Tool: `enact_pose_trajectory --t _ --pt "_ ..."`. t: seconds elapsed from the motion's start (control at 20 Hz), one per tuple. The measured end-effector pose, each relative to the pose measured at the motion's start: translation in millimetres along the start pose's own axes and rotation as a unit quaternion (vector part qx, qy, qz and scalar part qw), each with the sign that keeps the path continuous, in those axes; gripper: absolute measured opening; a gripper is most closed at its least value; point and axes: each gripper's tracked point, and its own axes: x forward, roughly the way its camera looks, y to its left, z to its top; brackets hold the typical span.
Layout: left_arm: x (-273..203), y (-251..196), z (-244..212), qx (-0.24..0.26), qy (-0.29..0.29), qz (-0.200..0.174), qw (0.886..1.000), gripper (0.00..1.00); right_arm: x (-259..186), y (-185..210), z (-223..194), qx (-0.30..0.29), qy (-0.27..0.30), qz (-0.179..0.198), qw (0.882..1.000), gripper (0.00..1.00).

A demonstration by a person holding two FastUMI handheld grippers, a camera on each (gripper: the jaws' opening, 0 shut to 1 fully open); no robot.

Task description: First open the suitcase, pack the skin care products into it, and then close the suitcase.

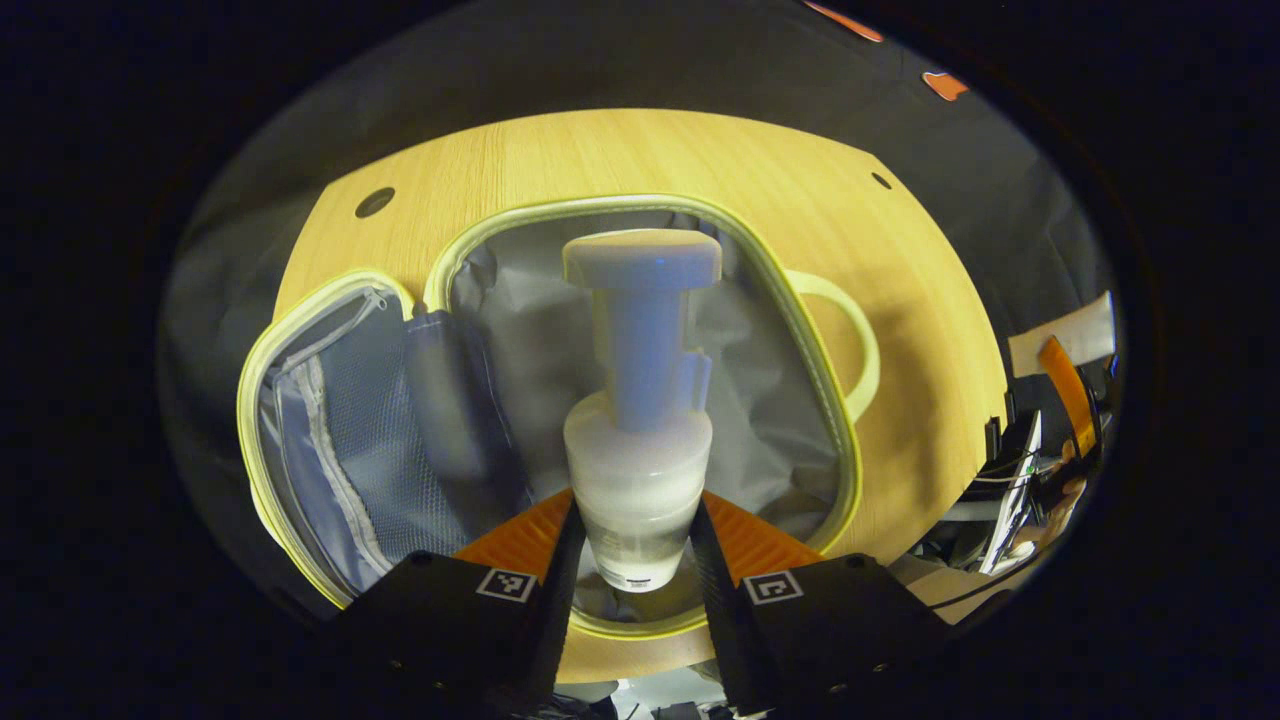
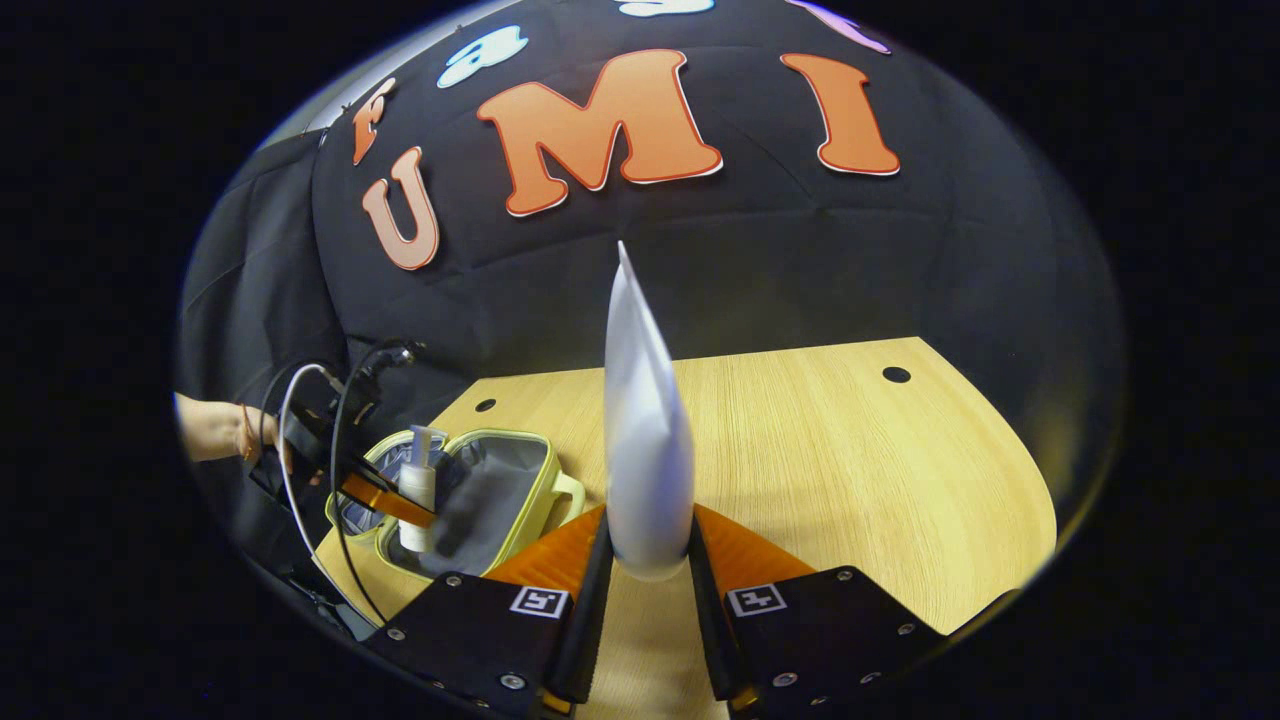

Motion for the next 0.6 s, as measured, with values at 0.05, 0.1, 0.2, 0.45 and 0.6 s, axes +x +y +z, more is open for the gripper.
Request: enact_pose_trajectory --t 0.05,0.1,0.2,0.45,0.6 --pt "6.5 1.5 -0.7 -0.006 0.008 -0.003 1.000 0.61 -0.9 -1.1 -0.8 0.001 0.001 -0.003 1.000 0.44" --pt "12.5 3.8 -0.5 -0.010 0.013 -0.004 1.000 0.61 -1.3 -1.3 -1.7 0.004 0.003 -0.005 1.000 0.44" --pt "19.5 8.2 -0.1 -0.012 0.019 -0.001 1.000 0.61 -2.1 1.5 -2.2 0.011 0.007 -0.007 1.000 0.43" --pt "24.7 3.8 8.6 -0.031 0.000 -0.022 0.999 0.63 6.1 14.5 1.0 0.005 0.017 -0.003 1.000 0.43" --pt "12.0 -7.6 16.4 -0.039 -0.031 -0.029 0.998 0.99 12.0 28.9 10.5 0.001 0.020 0.011 1.000 0.44"
